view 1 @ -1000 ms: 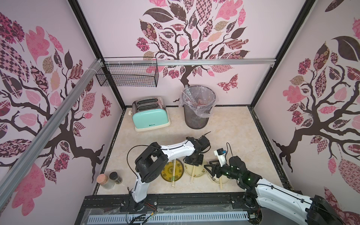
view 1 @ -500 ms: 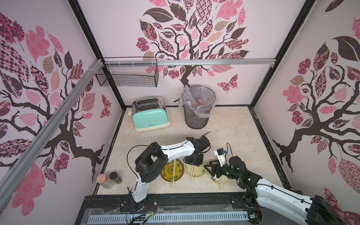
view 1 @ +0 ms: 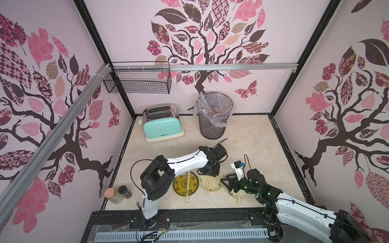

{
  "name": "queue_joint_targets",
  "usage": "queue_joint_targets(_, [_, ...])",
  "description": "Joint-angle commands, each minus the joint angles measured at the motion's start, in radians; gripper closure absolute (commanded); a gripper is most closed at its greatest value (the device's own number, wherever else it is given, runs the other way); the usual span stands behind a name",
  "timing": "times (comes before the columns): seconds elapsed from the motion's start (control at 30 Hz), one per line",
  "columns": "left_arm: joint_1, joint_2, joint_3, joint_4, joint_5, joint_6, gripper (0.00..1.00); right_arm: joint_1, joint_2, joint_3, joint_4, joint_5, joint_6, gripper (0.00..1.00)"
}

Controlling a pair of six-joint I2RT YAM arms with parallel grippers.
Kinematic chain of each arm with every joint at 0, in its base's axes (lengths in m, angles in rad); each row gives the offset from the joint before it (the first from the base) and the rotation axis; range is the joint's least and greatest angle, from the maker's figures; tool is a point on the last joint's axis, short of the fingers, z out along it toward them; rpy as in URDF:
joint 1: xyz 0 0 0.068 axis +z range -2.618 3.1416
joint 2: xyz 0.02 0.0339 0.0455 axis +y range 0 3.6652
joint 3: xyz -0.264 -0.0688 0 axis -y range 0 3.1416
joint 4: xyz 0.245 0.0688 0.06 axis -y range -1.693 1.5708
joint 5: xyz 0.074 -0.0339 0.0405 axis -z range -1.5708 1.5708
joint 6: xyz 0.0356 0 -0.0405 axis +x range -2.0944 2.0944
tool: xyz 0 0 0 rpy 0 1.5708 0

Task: Remove the packaging of disposable chopsticks
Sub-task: Place the disposable chopsticks on the plate, then pick up the disposable chopsticks from the plate.

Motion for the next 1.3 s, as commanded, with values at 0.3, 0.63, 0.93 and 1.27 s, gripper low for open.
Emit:
queue_joint_targets(0.3, [0.104, -0.191, -0.153, 0.025, -0.056, 0.036, 0.66, 0.003, 0.044, 0.012, 0.025, -0.017, -0.007, 0.35])
queue_joint_targets(0.63, [0.296, -0.414, -0.421, 0.102, 0.005, 0.052, 0.63, 0.153, 0.148, 0.137, -0.044, 0.016, -0.072, 0.38])
queue_joint_targets(0.93, [0.331, -0.502, -0.583, 0.203, 0.139, 0.032, 0.57, 0.165, 0.329, 0.234, 0.014, -0.064, -0.089, 0.39])
queue_joint_targets(1.27, [0.332, -0.442, -0.635, 0.278, 0.166, 0.031, 0.63, 0.166, 0.336, 0.254, 0.006, -0.058, -0.091, 0.38])
